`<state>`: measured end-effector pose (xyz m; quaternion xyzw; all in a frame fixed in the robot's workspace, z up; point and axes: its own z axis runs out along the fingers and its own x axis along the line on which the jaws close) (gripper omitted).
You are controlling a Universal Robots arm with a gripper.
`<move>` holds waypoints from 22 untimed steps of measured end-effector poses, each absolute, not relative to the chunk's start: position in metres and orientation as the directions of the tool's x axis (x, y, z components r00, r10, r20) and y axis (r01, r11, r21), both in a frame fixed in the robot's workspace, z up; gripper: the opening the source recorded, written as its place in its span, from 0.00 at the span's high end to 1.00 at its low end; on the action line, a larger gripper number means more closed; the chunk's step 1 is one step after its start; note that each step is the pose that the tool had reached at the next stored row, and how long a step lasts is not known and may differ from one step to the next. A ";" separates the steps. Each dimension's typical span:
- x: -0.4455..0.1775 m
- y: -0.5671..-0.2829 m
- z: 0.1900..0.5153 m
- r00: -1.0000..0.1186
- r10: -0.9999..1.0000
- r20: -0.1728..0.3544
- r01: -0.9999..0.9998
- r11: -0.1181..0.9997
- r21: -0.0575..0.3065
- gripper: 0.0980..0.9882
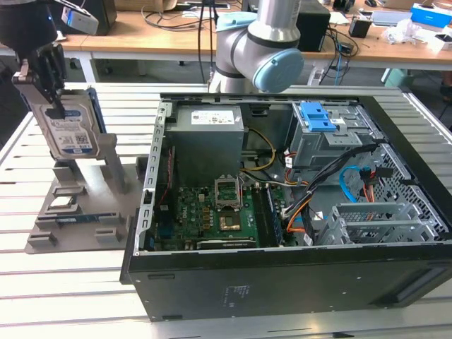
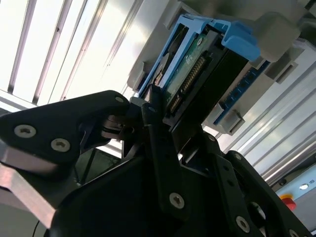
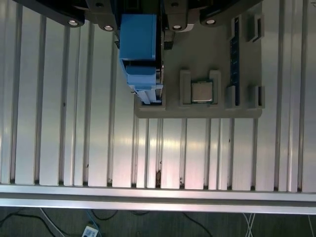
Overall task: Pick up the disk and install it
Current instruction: 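Pick up the disk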
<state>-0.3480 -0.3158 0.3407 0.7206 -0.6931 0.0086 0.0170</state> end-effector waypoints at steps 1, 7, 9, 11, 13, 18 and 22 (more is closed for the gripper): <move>-0.348 -0.316 0.343 0.039 -0.999 0.036 -0.999 -0.039 0.013 0.70; -0.348 -0.315 0.352 0.039 -0.999 0.036 -0.999 -0.039 0.013 0.70; -0.348 -0.315 0.356 0.039 -0.999 0.036 -0.999 -0.039 0.013 0.70; -0.348 -0.315 0.362 0.039 -0.999 0.036 -0.999 -0.039 0.013 0.70; -0.348 -0.315 0.365 0.039 -0.999 0.036 -0.999 -0.039 0.013 0.70; -0.348 -0.314 0.374 0.039 -0.999 0.036 -0.999 -0.039 0.013 0.70; -0.348 -0.313 0.386 0.039 -0.999 0.036 -0.999 -0.039 0.013 0.70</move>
